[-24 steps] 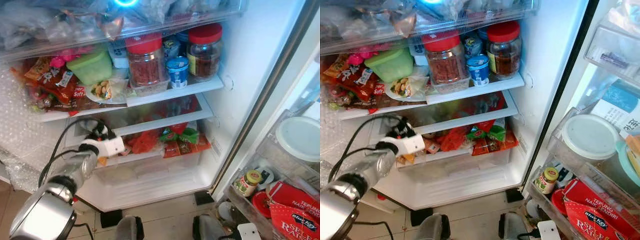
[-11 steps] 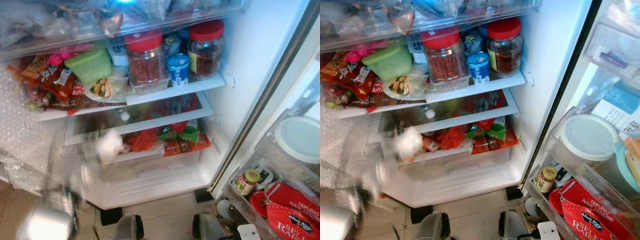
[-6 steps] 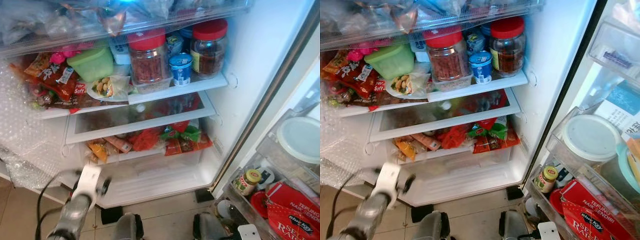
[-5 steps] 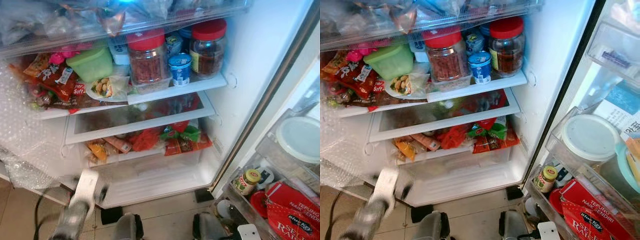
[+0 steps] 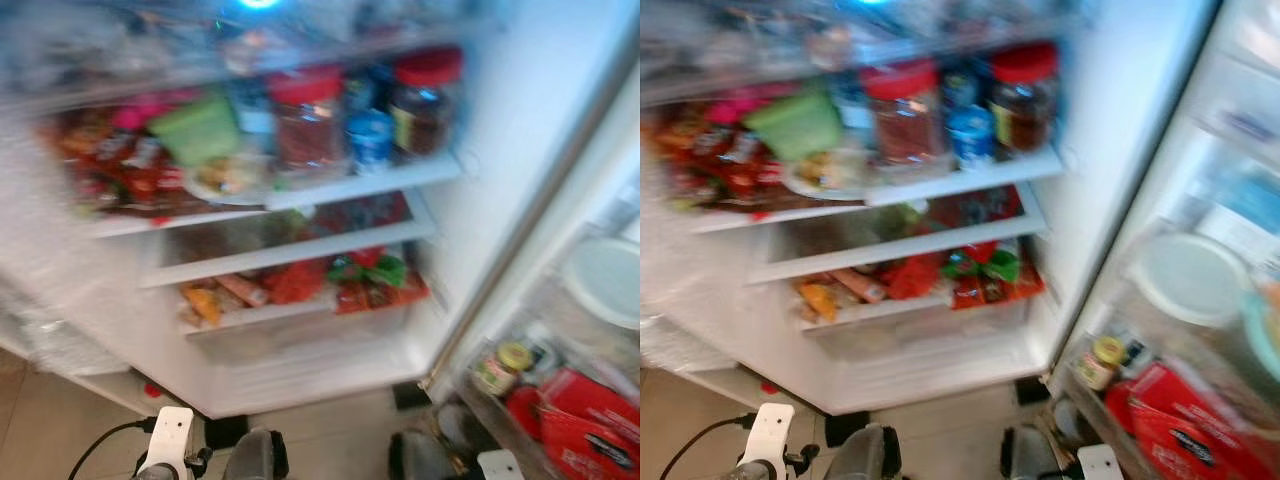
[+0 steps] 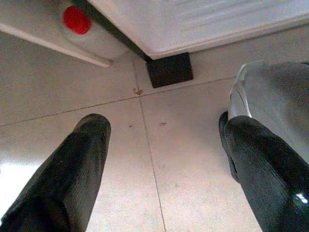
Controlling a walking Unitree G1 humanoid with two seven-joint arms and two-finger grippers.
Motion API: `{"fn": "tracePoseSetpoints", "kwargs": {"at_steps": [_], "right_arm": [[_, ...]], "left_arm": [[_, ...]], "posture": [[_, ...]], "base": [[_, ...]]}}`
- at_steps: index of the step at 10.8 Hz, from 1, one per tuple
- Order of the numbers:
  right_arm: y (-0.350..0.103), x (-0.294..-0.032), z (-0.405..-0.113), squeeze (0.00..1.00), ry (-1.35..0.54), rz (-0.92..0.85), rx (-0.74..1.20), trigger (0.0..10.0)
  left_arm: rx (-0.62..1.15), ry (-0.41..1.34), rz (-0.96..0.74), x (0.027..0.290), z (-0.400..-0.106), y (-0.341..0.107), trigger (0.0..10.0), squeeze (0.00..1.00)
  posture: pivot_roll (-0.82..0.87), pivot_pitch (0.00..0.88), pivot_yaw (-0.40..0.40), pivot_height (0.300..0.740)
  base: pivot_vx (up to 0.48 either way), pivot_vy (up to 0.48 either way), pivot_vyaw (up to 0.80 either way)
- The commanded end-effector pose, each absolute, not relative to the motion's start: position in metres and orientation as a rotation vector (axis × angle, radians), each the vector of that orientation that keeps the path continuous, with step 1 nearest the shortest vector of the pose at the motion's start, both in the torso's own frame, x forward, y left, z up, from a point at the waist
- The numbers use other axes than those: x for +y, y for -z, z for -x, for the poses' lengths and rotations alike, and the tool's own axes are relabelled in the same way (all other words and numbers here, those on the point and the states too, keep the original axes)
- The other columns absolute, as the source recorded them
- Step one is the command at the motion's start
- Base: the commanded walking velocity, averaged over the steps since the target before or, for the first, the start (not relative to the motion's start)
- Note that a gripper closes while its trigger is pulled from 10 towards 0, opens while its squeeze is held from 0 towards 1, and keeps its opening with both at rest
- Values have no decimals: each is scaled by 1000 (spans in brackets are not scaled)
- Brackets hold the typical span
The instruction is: Restocking fridge
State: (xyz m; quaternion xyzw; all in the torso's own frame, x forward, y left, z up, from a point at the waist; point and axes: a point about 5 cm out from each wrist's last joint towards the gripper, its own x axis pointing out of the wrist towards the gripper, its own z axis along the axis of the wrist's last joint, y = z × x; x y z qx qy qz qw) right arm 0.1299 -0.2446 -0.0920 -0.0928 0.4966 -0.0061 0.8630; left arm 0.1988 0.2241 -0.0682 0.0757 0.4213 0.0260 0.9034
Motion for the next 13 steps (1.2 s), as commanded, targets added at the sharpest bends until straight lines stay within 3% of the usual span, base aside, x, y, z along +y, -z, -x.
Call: {"fn": "tracePoseSetpoints", "kwargs": {"at_steps": [1, 4, 9, 13], "right_arm": [[96, -228, -130, 0, -50, 159, 1042, 10000], [97, -228, -129, 0, -51, 153, 1049, 10000], [97, -227, -128, 0, -3, 110, 1052, 10000], [98, -228, -126, 0, 84, 10, 1039, 10000]], "left_arm": [[948, -81, -172, 232, -180, 77, 10000, 0], [986, -91, -181, 237, -170, 81, 10000, 0], [1019, -95, -199, 246, -160, 82, 10000, 0], [1017, -82, -216, 245, -163, 82, 10000, 0]], "posture": [[-23, 110, 114, 631], [-25, 102, 120, 631], [-23, 89, 124, 631], [-19, 106, 119, 656]], "base": [[0, 480, 800], [0, 480, 800], [0, 382, 0], [0, 0, 0]]}}
